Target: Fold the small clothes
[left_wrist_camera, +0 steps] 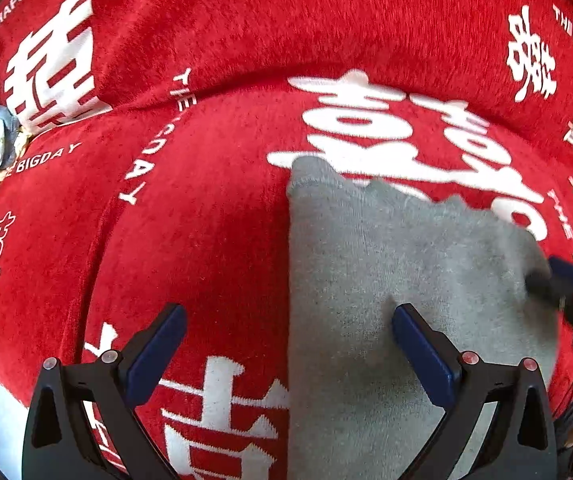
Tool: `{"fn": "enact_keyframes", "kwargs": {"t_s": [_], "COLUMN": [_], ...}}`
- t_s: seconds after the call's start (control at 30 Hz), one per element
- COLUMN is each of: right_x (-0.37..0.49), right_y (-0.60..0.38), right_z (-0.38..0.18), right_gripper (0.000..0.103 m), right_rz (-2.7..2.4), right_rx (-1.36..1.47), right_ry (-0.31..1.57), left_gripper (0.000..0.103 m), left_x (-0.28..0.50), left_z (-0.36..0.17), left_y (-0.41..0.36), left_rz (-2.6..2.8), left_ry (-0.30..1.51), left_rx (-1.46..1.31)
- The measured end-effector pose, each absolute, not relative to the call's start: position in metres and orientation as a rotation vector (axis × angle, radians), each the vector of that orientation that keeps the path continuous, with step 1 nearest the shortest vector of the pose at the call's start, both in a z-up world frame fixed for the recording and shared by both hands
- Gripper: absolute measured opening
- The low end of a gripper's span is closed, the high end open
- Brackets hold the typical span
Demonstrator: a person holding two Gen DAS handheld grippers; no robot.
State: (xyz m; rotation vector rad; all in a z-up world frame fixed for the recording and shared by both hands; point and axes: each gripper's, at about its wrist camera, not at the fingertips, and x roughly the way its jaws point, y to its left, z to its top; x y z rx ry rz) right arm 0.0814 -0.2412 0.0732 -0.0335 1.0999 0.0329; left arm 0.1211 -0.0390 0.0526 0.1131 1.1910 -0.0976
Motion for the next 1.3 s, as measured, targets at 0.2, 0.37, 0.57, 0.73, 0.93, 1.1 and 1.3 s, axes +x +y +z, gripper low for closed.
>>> {"fn": "enact_keyframes", "kwargs": {"t_s": [0.2, 0.37, 0.57, 0.73, 0.93, 1.1, 1.3], "right_x": [0.094, 0.104, 0.123, 0.109, 0.085, 0.081, 0.097], "right_y": [-0.246, -0.233, -0.243, -0.247, -0.205, -0.176, -0.196], "right_z": [0.063, 0.071, 0.043, 0.069, 0.094, 0.060, 0.043], "right_gripper": [0.043, 0.009, 0.011, 0.027, 0.061, 0.060, 0.062], "right_rz": [0.129, 0.111, 0.056, 0.043, 0.175, 0.234, 0.184], "right_rx": [0.064, -0.060, -0.116, -0.032, -0.120, -0.225, -0.156], "right_ry": [1.119, 1.058, 1.140, 1.101, 1.036, 1.107, 1.132], "left_gripper": [0.103, 0.103, 0.103, 0.103, 0.103, 0.103, 0.103], "left_x": [0.116, 0.120, 0.120, 0.123, 0.128, 0.137, 0.150], "left_z": [0.035, 0.033, 0.033, 0.046, 0.055, 0.033, 0.022], "left_y": [-0.045, -0.050, -0.053, -0.054, -0.055, -0.050, -0.044], "left_rz": [-0.082, -0.077, -0.058, -0.059, -0.054, -0.046, -0.059], "left_ry": [1.200, 1.208, 1.206, 1.200, 1.152, 1.204, 1.262], "left_rx": [0.128, 0.141, 0.151, 0.172, 0.192, 0.191, 0.115]}}
